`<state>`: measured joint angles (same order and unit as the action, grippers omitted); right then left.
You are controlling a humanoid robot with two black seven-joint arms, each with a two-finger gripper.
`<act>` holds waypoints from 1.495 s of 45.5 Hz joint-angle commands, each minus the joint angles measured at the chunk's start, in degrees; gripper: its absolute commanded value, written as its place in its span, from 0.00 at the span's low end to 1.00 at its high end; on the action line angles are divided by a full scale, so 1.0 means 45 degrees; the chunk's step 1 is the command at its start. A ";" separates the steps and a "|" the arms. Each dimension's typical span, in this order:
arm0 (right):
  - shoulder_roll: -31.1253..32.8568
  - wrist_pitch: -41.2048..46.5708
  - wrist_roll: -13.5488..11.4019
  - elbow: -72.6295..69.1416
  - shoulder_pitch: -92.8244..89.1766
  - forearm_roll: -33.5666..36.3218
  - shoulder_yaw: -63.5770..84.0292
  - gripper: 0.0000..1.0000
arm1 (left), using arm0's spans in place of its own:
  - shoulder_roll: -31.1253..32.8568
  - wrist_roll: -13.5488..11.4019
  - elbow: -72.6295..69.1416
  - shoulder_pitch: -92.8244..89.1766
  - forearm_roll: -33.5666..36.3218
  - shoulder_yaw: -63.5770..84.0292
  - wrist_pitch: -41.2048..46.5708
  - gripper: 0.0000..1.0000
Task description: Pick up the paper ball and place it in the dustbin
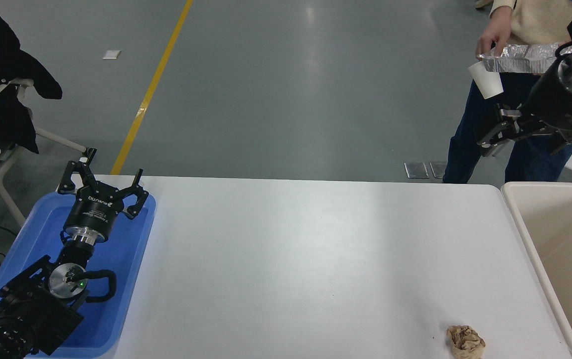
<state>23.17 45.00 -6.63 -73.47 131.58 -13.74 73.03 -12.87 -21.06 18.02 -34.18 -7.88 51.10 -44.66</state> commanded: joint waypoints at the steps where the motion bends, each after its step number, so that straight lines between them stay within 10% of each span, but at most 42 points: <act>1: -0.0051 0.0000 -0.0012 0.0000 -0.0022 -0.0013 0.0002 1.00 | 0.0008 -0.0027 0.0000 -0.0003 0.0032 -0.0009 -0.0017 1.00; 68: -0.0168 0.0000 0.0008 -0.0195 -0.0996 0.0221 -0.0135 1.00 | -0.0012 -0.0007 0.0000 0.0017 0.0012 0.0011 -0.0017 1.00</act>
<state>22.70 45.00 -6.62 -73.47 130.46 -13.56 72.35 -12.87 -21.03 18.02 -34.15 -7.83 51.16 -44.71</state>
